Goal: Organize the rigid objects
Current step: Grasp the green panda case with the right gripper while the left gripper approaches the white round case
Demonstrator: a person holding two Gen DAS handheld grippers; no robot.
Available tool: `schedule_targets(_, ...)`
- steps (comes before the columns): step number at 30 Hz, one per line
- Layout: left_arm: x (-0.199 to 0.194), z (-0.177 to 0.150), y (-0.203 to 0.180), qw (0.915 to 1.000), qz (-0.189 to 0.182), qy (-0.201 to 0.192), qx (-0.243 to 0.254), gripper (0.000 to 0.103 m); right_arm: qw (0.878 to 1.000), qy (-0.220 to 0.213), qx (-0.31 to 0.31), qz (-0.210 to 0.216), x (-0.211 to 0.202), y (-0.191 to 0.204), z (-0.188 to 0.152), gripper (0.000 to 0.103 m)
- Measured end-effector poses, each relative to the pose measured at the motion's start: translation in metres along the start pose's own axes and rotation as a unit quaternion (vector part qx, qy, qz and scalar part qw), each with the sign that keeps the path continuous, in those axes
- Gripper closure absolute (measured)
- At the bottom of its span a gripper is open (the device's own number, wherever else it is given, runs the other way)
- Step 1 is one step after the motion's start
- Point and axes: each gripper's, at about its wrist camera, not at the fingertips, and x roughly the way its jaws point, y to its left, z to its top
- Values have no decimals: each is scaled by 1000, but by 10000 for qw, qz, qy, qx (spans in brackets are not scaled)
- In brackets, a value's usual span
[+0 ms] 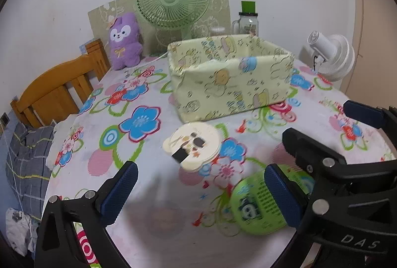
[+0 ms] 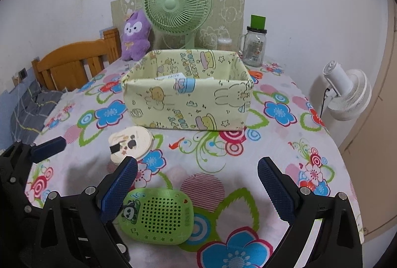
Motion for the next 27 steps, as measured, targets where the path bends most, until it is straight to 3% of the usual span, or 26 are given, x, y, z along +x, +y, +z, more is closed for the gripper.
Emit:
schedule_targets(9,18,-17,19,9997,179,132,-52,3,9997,181,183,6,17,6,-19,4)
schedule_targets(15,29,-26,32,9992,288,266,-75,17,9996,268,120,-11,24,14,-27,4)
schedule_targets(20,36,-36,36,9990,70,447,62,34,9989,455,91,93,30,21,-33,4)
schedule_targets(27,29,-44,36,9988,-32,357,321,36,9964,761,182,337,36,26,-41,4)
